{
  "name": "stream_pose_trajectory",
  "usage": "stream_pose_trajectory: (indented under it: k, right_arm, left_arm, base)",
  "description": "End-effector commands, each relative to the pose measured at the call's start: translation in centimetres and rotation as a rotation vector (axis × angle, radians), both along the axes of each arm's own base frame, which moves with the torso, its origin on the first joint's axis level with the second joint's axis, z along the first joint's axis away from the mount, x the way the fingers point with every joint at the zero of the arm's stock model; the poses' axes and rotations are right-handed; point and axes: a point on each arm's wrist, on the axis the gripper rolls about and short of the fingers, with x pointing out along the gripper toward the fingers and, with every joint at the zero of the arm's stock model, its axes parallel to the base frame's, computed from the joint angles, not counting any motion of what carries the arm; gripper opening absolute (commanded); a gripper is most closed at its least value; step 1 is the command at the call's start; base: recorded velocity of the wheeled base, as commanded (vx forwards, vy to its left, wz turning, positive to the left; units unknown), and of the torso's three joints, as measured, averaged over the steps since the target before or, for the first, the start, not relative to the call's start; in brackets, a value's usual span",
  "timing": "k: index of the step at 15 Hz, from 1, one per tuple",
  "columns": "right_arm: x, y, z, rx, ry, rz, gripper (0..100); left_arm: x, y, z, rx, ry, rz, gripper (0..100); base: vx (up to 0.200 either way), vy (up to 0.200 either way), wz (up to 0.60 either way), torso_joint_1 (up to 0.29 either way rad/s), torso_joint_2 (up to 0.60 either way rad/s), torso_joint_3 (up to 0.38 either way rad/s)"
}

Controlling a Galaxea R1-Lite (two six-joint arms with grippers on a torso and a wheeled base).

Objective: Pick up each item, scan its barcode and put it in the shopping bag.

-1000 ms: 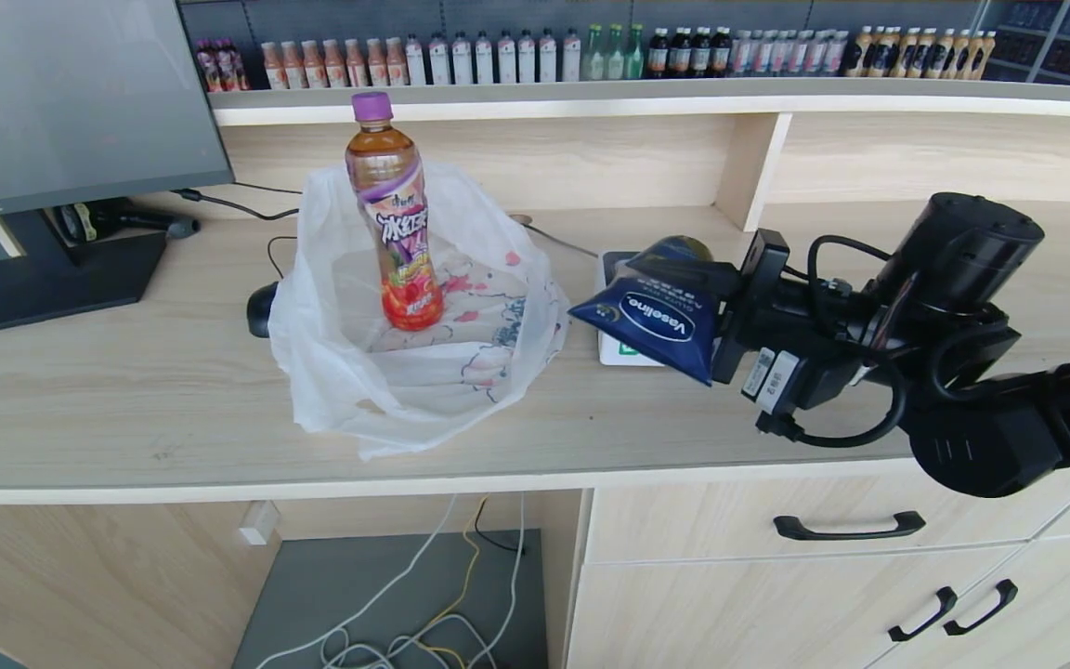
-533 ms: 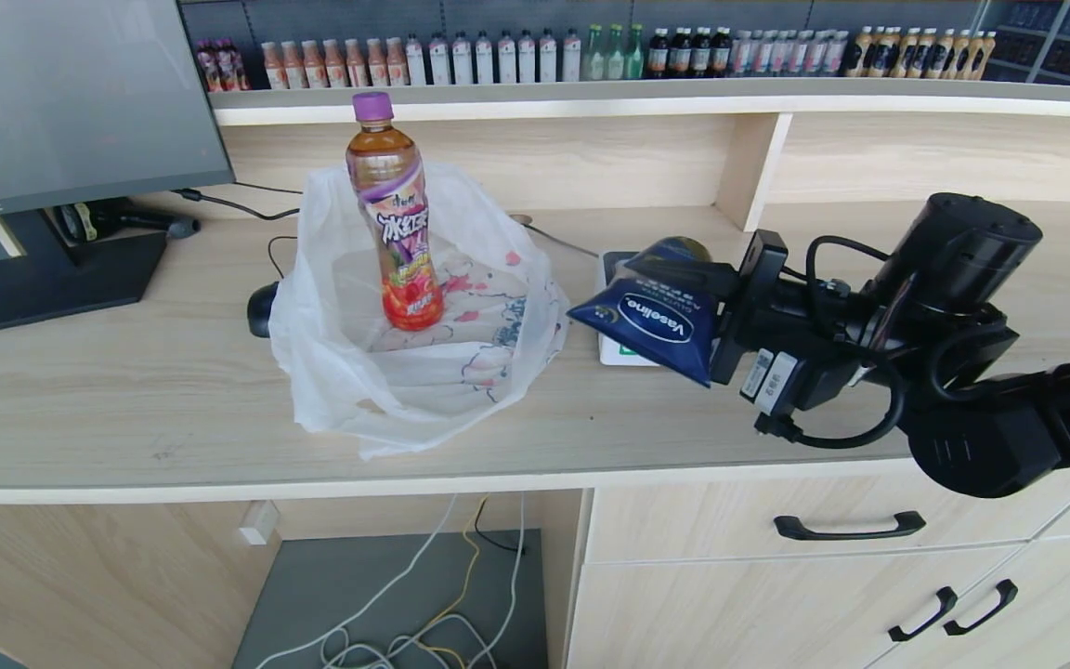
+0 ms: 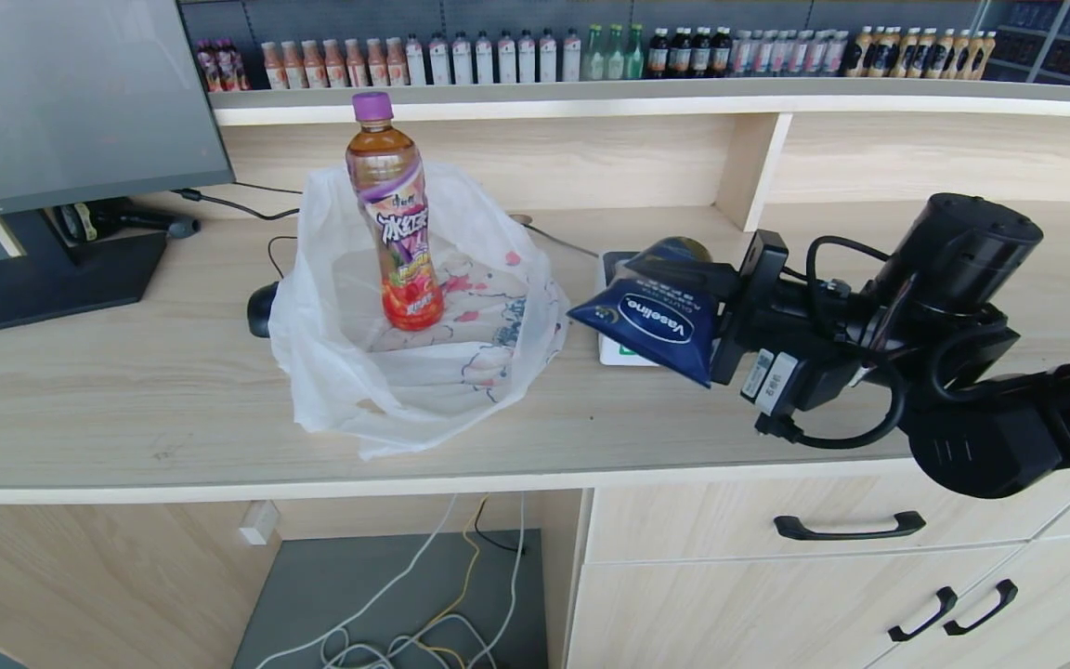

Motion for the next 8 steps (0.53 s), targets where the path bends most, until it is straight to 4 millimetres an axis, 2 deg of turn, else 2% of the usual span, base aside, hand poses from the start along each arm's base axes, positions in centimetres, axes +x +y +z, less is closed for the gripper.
stream_pose_trajectory:
  k: [1, 3, 5, 8]
  right_arm:
    - [-0.1, 0.0, 0.2, 0.002, -0.007, 0.001, 0]
    - [-0.4, -0.1, 0.6, 0.006, -0.017, 0.003, 0]
    - [-1.4, -0.1, 1.9, 0.024, -0.040, 0.009, 0]
    - [-4.2, 1.2, 4.1, 0.093, 0.006, 0.061, 0]
  left_arm:
    - [0.0, 0.0, 0.0, 0.000, 0.000, 0.000, 0]
    - [0.0, 0.0, 0.0, 0.000, 0.000, 0.000, 0]
    - [0.0, 0.0, 0.0, 0.000, 0.000, 0.000, 0]
    - [0.0, 0.0, 0.0, 0.000, 0.000, 0.000, 0]
  base:
    - [0.000, 0.000, 0.00, 0.000, 0.00, 0.000]
    - [0.000, 0.000, 0.00, 0.000, 0.00, 0.000]
    - [0.000, 0.000, 0.00, 0.000, 0.00, 0.000]
    - [0.000, 0.000, 0.00, 0.000, 0.00, 0.000]
